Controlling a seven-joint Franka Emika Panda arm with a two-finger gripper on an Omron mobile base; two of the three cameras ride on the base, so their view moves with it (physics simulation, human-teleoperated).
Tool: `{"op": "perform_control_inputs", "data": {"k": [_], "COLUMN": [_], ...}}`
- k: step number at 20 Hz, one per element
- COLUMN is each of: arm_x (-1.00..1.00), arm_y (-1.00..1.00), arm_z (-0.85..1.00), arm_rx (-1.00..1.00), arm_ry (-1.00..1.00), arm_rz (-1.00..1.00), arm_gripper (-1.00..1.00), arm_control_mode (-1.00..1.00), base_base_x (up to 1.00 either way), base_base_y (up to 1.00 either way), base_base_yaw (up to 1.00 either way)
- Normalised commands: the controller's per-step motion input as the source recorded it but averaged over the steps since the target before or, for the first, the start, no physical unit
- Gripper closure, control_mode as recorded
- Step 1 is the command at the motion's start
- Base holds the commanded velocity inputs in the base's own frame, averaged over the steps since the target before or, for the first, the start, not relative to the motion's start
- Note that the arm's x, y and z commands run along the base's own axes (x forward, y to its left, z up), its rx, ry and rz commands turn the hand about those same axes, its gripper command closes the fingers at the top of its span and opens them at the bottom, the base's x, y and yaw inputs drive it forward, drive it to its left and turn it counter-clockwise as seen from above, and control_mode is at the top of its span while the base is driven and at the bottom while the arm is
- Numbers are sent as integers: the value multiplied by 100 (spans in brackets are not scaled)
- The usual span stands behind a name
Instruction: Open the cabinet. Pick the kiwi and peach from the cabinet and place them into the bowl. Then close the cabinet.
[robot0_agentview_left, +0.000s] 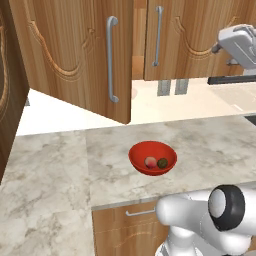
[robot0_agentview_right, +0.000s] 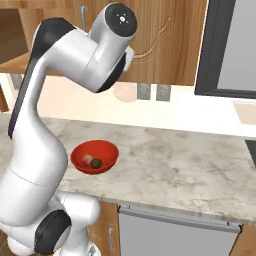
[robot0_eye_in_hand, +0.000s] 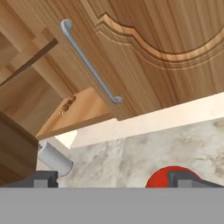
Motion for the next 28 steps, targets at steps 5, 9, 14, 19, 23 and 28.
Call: {"op": "perform_control_inputs", "data": {"k": [5, 9, 14, 19, 23, 28], "arm_x": [-69, -55, -31, -33, -14, 0], "arm_y": [5, 11, 29, 25, 48, 72], "arm_z": [0, 0, 0, 0, -14, -25], "arm_rx": [0, 0, 0, 0, 0, 0], "arm_ry": [-5, 0, 0, 0, 0, 0], "arm_rz": [-6, -7, -7, -5, -2, 0], "arm_gripper": [-100, -100, -100, -100, -100, -100], "arm_control_mode": [-100, -100, -100, -100, -100, -100], "base_base_x": [0, 0, 0, 0, 0, 0], "base_base_y": [0, 0, 0, 0, 0, 0], "base_base_yaw": [0, 0, 0, 0, 0, 0]}}
